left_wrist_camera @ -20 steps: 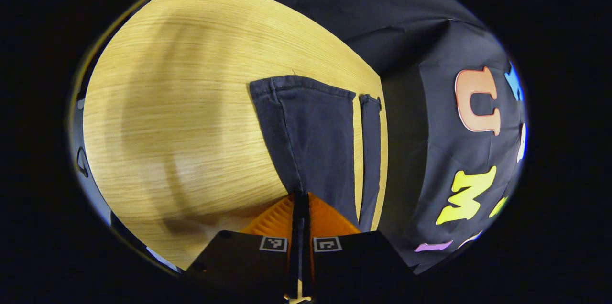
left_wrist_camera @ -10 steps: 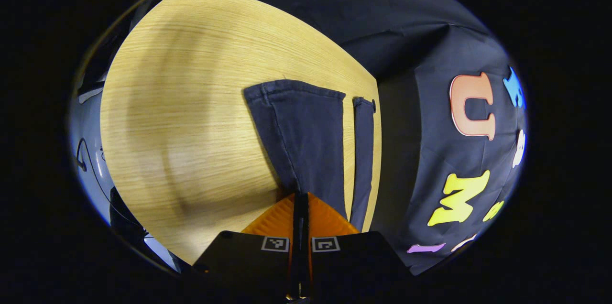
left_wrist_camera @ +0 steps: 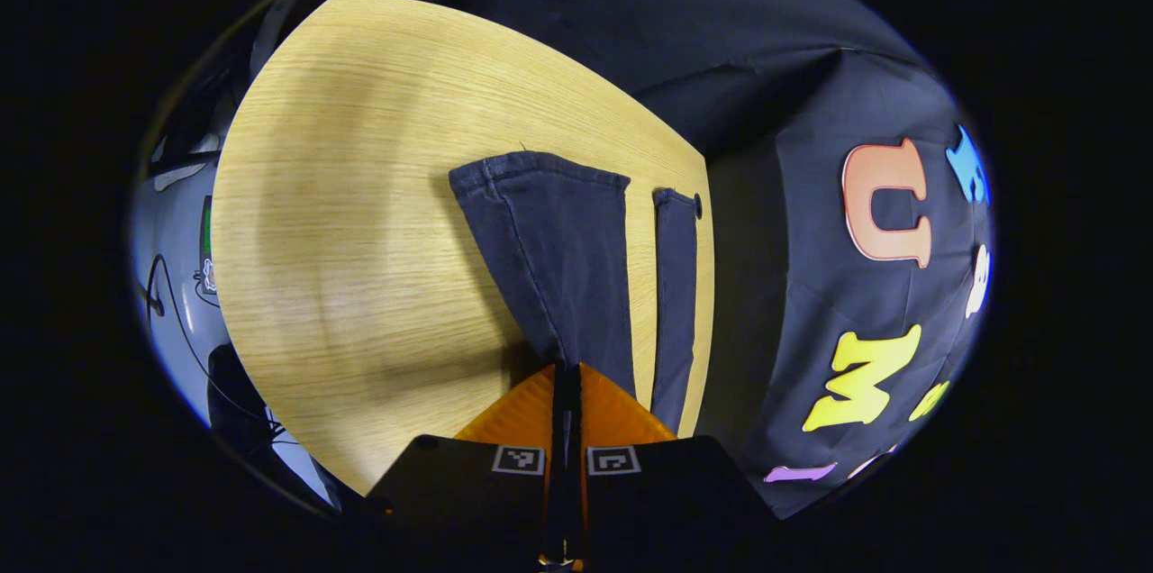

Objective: Grasp the waist and the cuffs of the jeans and fold them to make the two legs overlap; first hold the waist and fold one-third of the jeans toward the cuffs, then hold the cuffs and fold the remaining one-third in the same direction to finish folding.

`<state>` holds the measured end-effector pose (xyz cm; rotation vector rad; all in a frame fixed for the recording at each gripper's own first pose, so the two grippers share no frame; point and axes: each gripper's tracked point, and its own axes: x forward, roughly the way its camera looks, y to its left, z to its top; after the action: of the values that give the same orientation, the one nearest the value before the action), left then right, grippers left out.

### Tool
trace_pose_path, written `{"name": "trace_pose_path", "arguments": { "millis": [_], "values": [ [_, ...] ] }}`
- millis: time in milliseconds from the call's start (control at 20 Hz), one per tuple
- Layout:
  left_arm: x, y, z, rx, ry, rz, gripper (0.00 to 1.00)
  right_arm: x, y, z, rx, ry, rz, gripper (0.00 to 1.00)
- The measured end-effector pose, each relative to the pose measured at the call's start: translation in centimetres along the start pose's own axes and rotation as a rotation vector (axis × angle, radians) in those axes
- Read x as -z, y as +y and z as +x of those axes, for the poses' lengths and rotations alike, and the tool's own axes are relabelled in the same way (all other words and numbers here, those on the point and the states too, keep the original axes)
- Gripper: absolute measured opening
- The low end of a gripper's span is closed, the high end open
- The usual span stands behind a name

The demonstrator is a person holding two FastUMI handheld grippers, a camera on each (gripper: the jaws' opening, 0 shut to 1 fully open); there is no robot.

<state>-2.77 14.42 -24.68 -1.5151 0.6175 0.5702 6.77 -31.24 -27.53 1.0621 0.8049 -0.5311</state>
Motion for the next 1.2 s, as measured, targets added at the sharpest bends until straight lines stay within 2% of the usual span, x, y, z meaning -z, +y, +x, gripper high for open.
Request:
{"name": "trace_pose_path", "arguments": {
  "millis": [250, 300, 350, 400, 500, 600, 650, 750, 900, 1050, 1200],
  "values": [
    [0.1, -0.8, -0.3, -0.009, -0.010, -0.013, 0.04, 0.3, 0.1, 2.7, 0.001, 0.023, 0.001, 0.97],
    [0.0, -0.9, -0.4, -0.009, -0.012, -0.013, 0.04, 0.3, 0.1, 3.1, -0.007, 0.019, -0.002, 0.96],
    [0.0, -0.9, -0.6, -0.012, -0.012, -0.011, 0.04, 0.0, 0.2, 3.3, -0.012, 0.015, -0.004, 0.89],
    [0.0, -1.0, -0.6, -0.015, -0.011, -0.008, 0.04, 0.0, -0.1, 3.3, -0.003, 0.020, -0.010, 0.87],
    [0.1, -1.2, -0.7, -0.019, -0.012, -0.006, 0.04, -0.3, -1.1, 3.9, 0.017, 0.010, -0.004, 0.55],
    [0.0, -1.6, -0.4, -0.023, -0.010, 0.001, 0.04, -0.8, -1.7, 3.9, -0.016, 0.011, 0.094, 0.24],
    [0.1, -1.7, -0.2, -0.027, -0.008, 0.002, 0.04, -0.6, -1.8, 4.2, -0.011, 0.016, 0.094, 0.15],
    [0.1, -2.3, 0.0, -0.022, -0.006, -0.004, 0.04, -0.8, -1.9, 4.0, 0.003, 0.005, 0.075, 0.03],
    [-0.5, -3.7, 0.2, 0.002, -0.010, -0.023, 0.04, -1.0, -0.8, 3.8, -0.010, 0.011, 0.077, 0.00],
    [-1.1, -5.6, 0.7, 0.031, -0.016, -0.018, 0.04, -1.9, 1.5, 2.2, -0.076, 0.015, 0.108, 0.00],
    [-1.5, -9.1, 1.7, 0.079, -0.017, 0.002, 0.04, -3.3, 5.7, 1.1, -0.154, 0.011, 0.102, 0.00]
  ]
}}
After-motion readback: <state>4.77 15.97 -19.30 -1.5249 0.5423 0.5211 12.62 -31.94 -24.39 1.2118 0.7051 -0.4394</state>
